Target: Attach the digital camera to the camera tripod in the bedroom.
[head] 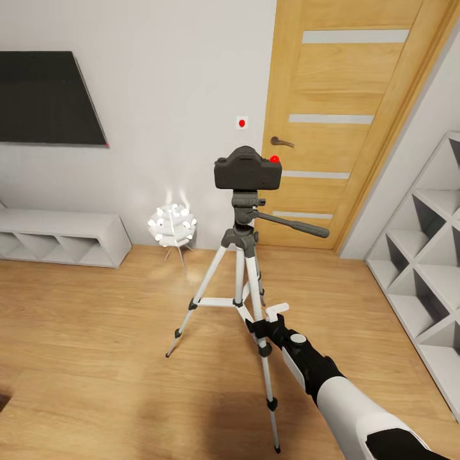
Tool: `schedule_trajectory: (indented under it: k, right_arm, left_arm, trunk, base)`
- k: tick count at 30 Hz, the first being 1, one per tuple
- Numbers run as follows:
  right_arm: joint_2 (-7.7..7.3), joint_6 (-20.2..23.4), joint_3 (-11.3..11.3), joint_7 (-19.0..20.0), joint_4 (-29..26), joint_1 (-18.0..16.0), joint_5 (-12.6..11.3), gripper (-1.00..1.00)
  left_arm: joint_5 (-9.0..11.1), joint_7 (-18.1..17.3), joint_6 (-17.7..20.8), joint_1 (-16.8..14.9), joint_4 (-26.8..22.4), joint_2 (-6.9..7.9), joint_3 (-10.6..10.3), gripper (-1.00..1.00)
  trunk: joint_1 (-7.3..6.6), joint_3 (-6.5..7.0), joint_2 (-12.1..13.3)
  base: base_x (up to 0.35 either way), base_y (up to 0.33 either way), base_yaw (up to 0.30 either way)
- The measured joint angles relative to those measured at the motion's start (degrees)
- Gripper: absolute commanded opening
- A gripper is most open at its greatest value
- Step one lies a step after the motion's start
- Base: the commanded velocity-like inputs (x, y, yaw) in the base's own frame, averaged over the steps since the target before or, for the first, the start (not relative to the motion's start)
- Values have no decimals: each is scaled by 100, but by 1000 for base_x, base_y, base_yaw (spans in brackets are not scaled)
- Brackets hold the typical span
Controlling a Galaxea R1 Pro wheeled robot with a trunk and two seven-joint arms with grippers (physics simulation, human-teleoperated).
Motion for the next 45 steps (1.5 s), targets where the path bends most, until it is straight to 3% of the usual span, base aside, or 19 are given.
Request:
schedule_trajectory:
  k: [8, 18, 28, 32, 45]
  right_arm:
    - [-55, 67, 0, 58, -22, 0, -4, 100]
    - [-124, 589, 3, 433, -284, -1, -20, 100]
    - [-562, 914, 3, 1340, -521, 6, -38, 100]
    - [-650, 1016, -11, 1600, -534, 6, -34, 100]
    - [-979, 1093, -11, 1900, -496, 33, -46, 100]
  left_arm:
    - [3, 0, -129, 14, 0, 0, 4, 100]
    - [18, 0, -153, 17, 0, 0, 6, 100]
    - [21, 0, -156, 18, 0, 0, 6, 100]
    - [21, 0, -156, 18, 0, 0, 6, 100]
    - [21, 0, -156, 19, 0, 0, 6, 100]
  trunk:
    - [0, 0, 0]
    - [0, 0, 0]
    - [0, 0, 0]
    - [0, 0, 0]
    - [0, 0, 0]
  base:
    - [0, 0, 0]
    - [0, 0, 0]
    - [0, 0, 0]
    - [0, 0, 0]
    - [0, 0, 0]
